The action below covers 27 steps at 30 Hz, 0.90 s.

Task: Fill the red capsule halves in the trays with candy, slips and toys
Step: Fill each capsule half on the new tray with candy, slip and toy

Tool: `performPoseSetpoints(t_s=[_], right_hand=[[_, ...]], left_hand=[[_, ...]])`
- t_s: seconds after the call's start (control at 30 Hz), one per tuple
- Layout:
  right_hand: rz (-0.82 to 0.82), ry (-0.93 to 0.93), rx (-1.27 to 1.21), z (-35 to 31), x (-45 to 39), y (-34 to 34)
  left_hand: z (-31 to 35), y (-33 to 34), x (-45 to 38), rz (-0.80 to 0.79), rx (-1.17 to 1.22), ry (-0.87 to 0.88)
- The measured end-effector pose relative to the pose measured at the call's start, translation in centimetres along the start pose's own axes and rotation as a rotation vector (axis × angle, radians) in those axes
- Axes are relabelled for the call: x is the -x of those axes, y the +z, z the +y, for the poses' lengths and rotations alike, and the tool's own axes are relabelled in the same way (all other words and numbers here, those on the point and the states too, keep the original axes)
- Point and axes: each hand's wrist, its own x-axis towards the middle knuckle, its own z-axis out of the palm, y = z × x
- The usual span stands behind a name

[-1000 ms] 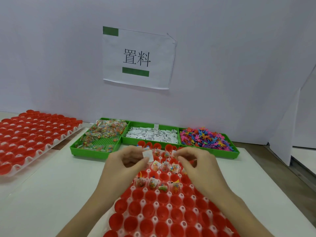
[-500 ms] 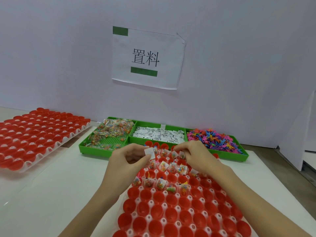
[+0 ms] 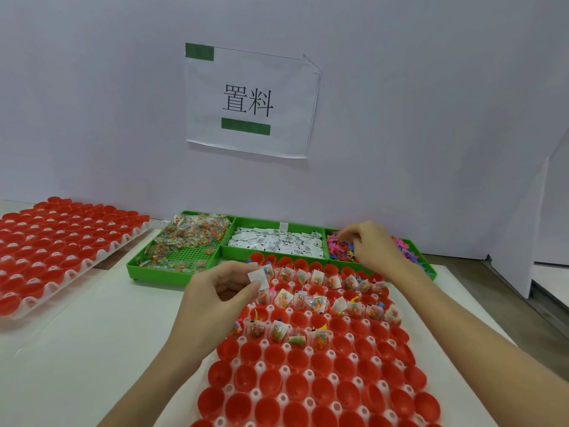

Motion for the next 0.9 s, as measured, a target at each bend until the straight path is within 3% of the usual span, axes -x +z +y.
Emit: performPoseSetpoints(t_s=[0.2, 0.3, 0.6, 0.9], right_hand=[[-0.225, 0.000, 0.264, 4.2, -0.9, -0.9], [-0.237, -0.019, 0.300, 4.4, -1.1, -0.7], [-0.121, 0.079, 0.178, 5.0, -0.3, -0.7], [0.236, 0.141, -0.411, 1.6, 3.5, -3.0]], left_hand=[[0.0, 0.3, 0.1, -0.008, -0.018, -0.014], [0.0, 0.3, 0.0, 0.000, -0.022, -0.016], [0.7, 0.4, 0.4, -0.073, 0.004, -0.015], [1.2, 1.0, 0.9, -0.118, 0.084, -0.056]])
